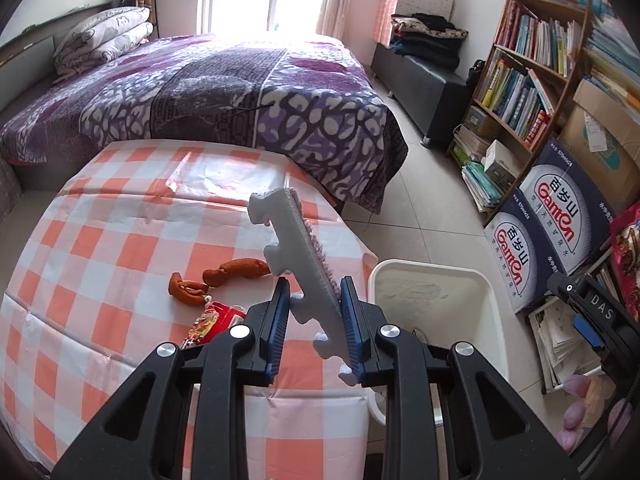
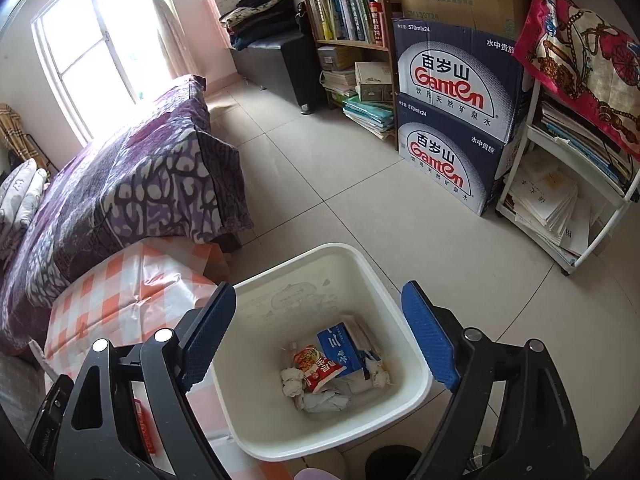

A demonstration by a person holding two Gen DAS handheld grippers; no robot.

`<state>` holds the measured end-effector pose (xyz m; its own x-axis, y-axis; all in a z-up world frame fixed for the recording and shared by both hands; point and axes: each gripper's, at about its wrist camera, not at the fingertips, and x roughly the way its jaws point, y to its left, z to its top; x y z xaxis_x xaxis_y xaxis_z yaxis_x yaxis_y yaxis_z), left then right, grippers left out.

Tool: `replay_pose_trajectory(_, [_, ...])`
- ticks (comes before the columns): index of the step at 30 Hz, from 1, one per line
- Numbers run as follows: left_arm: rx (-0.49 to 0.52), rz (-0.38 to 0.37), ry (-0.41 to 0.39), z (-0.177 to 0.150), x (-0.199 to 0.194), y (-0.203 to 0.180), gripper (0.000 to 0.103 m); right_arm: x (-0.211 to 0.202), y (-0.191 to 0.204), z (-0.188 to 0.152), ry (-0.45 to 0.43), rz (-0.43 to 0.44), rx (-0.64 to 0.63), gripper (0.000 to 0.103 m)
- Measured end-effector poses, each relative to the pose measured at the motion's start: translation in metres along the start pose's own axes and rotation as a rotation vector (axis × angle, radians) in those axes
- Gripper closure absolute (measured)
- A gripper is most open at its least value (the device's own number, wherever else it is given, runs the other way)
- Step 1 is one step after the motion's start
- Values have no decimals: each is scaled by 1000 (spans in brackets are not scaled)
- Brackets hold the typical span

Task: Collect trash
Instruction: 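Carry both items over the white bin and open the right tool, then the left tool, then grasp the red snack package with the left tool while the right tool grasps the orange snack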

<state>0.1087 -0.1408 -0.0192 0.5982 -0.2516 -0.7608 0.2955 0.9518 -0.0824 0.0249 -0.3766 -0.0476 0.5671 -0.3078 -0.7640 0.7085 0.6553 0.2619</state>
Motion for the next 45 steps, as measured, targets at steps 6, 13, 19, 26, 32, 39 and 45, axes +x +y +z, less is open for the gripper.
replay_pose_trajectory(6, [28, -88, 47, -4, 9, -31, 77, 1, -26, 8, 14, -17, 77, 19])
replay_pose_trajectory(13, [60, -196, 103, -13, 23, -64, 76, 4, -50, 14, 26, -22, 162, 18])
replay_pose_trajectory(19, [107, -314, 129, -22, 27, -82, 31, 6, -53, 14, 31, -29, 180, 18])
replay_pose_trajectory(26, [104, -150, 118, -15, 28, -48, 16, 7, -44, 12, 41, -14, 193, 15])
replay_pose_trajectory(32, [144, 106, 205, -15, 54, 3, 16, 13, -26, 6, 80, 7, 160, 12])
replay_pose_trajectory(39, [168, 238, 368, -32, 90, 54, 16, 19, 15, -8, 127, 27, 11, 10])
replay_pose_trajectory(45, [173, 223, 453, -51, 108, 77, 17, 25, 49, -24, 168, 38, -105, 9])
